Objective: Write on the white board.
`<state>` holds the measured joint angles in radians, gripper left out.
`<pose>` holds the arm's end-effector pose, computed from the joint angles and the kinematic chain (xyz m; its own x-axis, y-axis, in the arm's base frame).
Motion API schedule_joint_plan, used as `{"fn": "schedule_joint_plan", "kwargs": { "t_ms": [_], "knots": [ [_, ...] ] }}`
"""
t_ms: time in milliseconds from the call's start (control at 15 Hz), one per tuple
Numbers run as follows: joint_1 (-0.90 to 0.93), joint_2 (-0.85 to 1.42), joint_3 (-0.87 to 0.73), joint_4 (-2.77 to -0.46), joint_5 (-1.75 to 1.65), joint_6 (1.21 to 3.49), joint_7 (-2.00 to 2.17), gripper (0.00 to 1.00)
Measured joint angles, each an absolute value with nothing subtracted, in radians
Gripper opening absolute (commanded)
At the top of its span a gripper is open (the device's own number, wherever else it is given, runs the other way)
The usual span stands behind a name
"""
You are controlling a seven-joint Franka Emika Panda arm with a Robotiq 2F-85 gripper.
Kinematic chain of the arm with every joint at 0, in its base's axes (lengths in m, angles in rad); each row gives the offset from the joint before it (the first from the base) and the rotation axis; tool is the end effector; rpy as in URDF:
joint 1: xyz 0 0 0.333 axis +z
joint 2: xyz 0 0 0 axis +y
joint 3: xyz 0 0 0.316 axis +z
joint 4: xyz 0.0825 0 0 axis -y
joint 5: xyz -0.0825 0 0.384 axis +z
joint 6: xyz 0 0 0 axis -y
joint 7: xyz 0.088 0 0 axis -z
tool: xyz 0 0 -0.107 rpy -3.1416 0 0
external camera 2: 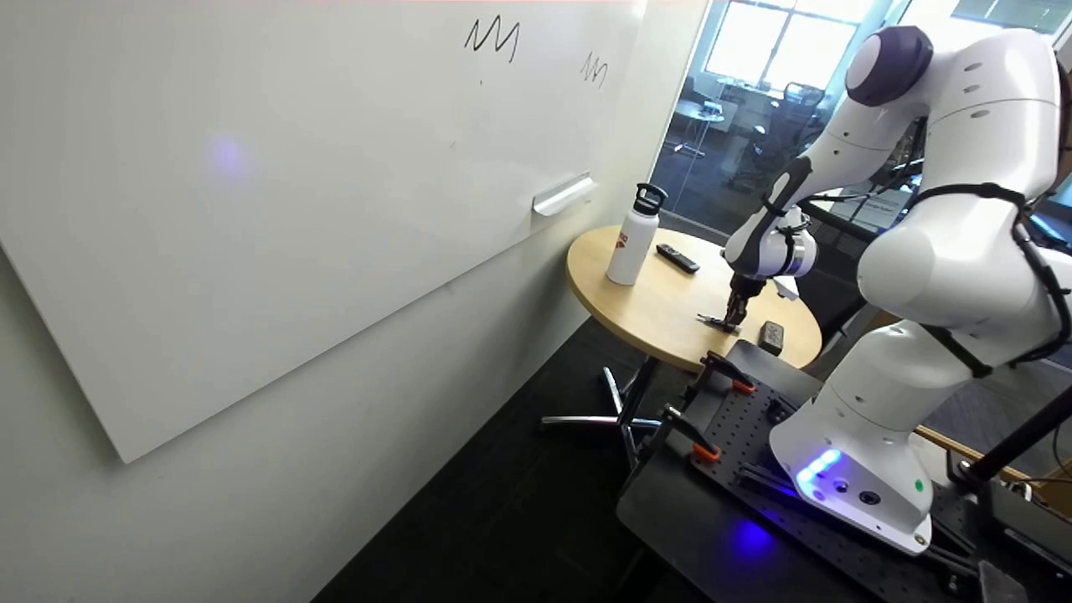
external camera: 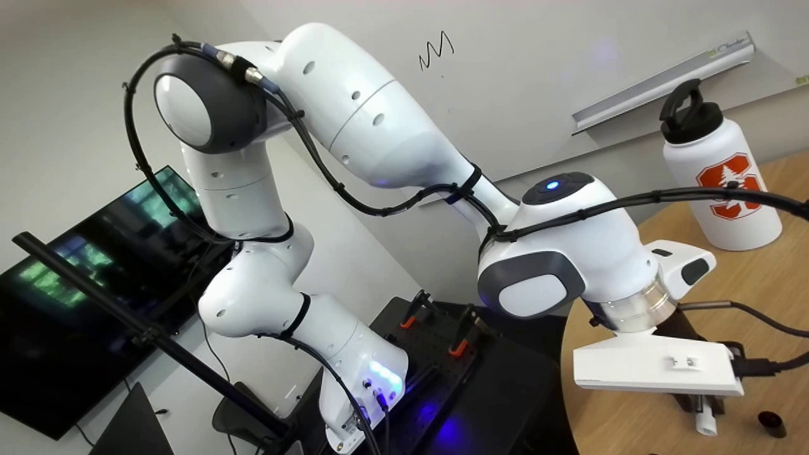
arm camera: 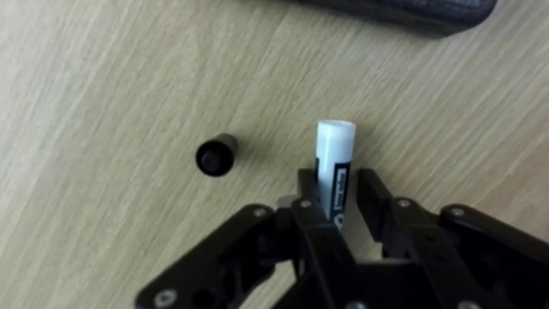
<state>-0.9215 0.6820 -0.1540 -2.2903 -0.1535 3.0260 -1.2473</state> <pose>0.2416 -0.4421 0.0625 0.9321 0.3474 -0.1022 0.3557 -0.9312 0.0791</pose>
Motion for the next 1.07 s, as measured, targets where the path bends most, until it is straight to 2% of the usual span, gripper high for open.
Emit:
{"fn": "schedule_joint_plan", "kwargs": {
  "t_ms": [533,1067],
  "knots": [
    [-0.841,0.654,-0.213,-2.303,-0.159,3.026,-1.169,0.09],
    [-0.601,0.403,-0.342,-2.464,-0.252,3.010,-1.015,0.08]
  ]
}}
